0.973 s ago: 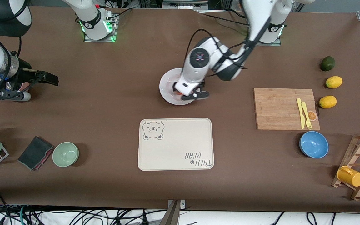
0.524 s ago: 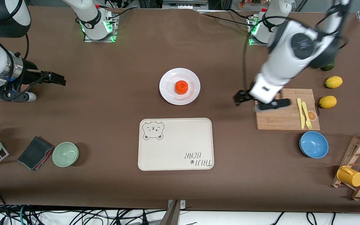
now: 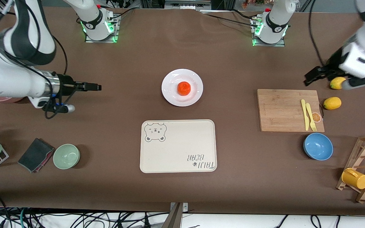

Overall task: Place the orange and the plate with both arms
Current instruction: 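Reach the right gripper to the plate rim while the left gripper withdraws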

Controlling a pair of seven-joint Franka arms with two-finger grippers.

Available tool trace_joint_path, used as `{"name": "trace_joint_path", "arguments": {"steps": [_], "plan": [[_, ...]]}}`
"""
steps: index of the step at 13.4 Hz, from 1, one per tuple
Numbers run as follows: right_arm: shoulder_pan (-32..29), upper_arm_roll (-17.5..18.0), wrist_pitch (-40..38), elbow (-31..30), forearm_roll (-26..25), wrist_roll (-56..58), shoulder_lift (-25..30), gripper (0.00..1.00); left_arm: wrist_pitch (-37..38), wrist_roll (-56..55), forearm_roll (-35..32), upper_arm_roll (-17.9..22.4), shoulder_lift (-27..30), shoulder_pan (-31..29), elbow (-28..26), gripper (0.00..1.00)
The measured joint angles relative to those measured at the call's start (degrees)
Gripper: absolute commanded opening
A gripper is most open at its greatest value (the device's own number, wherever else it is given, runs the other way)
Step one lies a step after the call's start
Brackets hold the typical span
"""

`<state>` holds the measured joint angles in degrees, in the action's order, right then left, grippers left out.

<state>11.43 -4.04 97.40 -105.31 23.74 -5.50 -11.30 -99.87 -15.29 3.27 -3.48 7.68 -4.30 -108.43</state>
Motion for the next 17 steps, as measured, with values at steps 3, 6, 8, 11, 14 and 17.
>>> {"name": "trace_joint_path", "arguments": {"steps": [3, 6, 8, 11, 14, 17], "plan": [[0.02, 4.33, 13.80, -14.39, 5.24, 3.22, 4.49, 1.00, 0.64, 0.17, 0.00, 0.07, 0.11, 0.23, 0.02, 1.00], [0.09, 10.74, 26.87, -26.07, 9.98, 3.85, 7.55, 1.00, 1.13, 0.17, 0.00, -0.42, -0.40, 0.30, 0.02, 1.00], [0.12, 14.42, 32.26, -29.80, 15.30, 4.37, 7.57, 1.00, 1.96, 0.17, 0.00, -0.42, -0.70, 0.30, 0.02, 1.00], [0.12, 17.80, 36.33, -32.23, 26.19, 10.02, 6.10, 1.00, 3.10, 0.13, 0.00, -0.42, -0.85, 0.28, 0.02, 1.00], [0.08, 21.80, 42.85, -32.70, 38.50, 19.40, 0.78, 1.00, 3.21, 0.12, 0.02, -0.42, -0.87, 0.28, 0.02, 1.00], [0.24, 26.35, 49.27, -31.73, 49.20, 28.25, -5.61, 1.00, 3.25, 0.12, 0.03, -0.43, -0.87, 0.29, 0.03, 1.00]]}}
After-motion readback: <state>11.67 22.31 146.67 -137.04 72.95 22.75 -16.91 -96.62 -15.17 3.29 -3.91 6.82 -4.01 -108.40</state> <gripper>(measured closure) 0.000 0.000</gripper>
